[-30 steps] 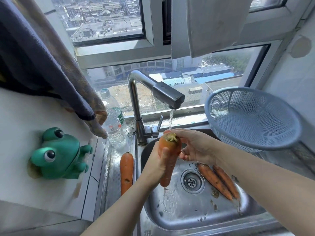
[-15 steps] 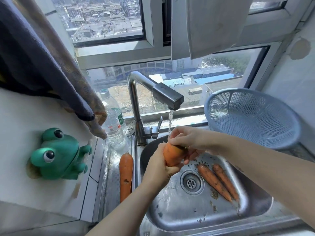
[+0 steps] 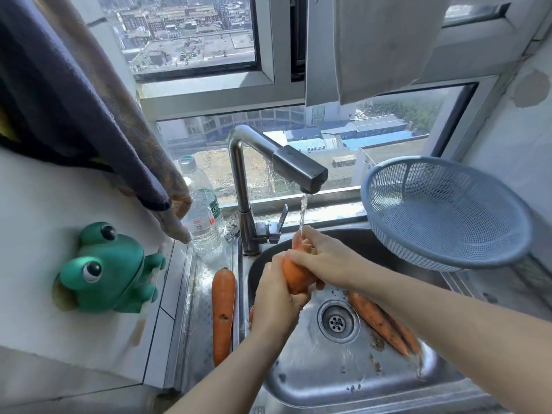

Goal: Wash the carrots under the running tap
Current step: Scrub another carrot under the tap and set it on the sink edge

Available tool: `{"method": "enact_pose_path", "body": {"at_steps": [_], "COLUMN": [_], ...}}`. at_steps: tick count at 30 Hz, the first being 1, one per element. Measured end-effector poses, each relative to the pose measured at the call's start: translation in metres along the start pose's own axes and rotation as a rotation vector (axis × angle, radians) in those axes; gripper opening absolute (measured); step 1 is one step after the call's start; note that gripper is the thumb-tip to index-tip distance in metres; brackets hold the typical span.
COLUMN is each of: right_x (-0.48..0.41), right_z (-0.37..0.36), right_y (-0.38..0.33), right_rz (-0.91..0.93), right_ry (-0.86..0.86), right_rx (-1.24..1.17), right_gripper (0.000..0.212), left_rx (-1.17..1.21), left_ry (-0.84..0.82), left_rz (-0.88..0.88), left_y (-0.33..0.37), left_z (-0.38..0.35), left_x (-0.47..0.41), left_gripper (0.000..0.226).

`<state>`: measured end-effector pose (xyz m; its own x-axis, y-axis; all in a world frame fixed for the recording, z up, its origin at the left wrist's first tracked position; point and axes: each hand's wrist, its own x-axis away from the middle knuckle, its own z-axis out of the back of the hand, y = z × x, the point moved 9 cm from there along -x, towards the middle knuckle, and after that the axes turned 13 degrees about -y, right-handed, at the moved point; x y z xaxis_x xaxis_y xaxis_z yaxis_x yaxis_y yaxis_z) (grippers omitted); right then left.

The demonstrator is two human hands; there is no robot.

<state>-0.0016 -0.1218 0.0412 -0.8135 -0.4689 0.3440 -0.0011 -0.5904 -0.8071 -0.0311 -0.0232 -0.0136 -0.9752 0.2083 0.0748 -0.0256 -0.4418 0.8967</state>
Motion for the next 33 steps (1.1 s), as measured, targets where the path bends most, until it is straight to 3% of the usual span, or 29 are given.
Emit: {"method": "enact_pose_path", "body": {"at_steps": [2, 7, 10, 13, 16, 18, 23, 25, 29, 33], "right_x": [0.002, 0.008, 0.010, 0.006, 0.001, -0.002, -0.009, -0.010, -0.001, 0.014], "right_z": [-0.002, -0.008, -0.008, -0.002, 0.003, 0.009, 0.013, 0.009, -0.014, -0.044], "right_y": [0.002, 0.002, 0.005, 0.004, 0.003, 0.006, 0.013, 0.016, 0.036, 0.056], "right_rz": [-0.052, -0.065, -0.062, -0.020, -0.019, -0.052, -0.092, -0.043, -0.038, -0.089], "right_ry": [0.040, -0.096, -0.153, -0.052, 0.032, 0.058, -0.011, -0.032, -0.135, -0.354], "right_rx": [-0.021, -0.325, -0.268, -0.153, -0.187, -0.204, -0.349, -0.423, -0.348, -0.466], "right_gripper": [0.016, 0.027, 0.024, 0.016, 0.011, 0.020, 0.045, 0.044, 0.036, 0.054], "left_rx": [-0.025, -0.065, -0.062, -0.039, -0.002, 0.043, 0.393, 0.609, 0.999, 1.391], "left_ry": [0.035, 0.060, 0.044, 0.016, -0.019, -0.061, -0.229, -0.254, -0.231, -0.103], "left_rz": [0.002, 0.006, 0.001, -0.014, -0.008, 0.000, 0.094, 0.147, 0.273, 0.369], "left_y": [-0.001, -0.004, -0.003, 0.001, 0.004, 0.005, -0.001, -0.005, -0.015, -0.014], "left_z": [0.003, 0.005, 0.005, 0.003, 0.001, -0.001, -0.012, -0.014, -0.017, -0.016], "left_x": [0.001, 0.004, 0.003, 0.000, -0.002, -0.003, -0.007, -0.008, -0.007, -0.006], "left_gripper": [0.062, 0.064, 0.064, 0.062, 0.056, 0.055, 0.071, 0.077, 0.057, 0.052]}}
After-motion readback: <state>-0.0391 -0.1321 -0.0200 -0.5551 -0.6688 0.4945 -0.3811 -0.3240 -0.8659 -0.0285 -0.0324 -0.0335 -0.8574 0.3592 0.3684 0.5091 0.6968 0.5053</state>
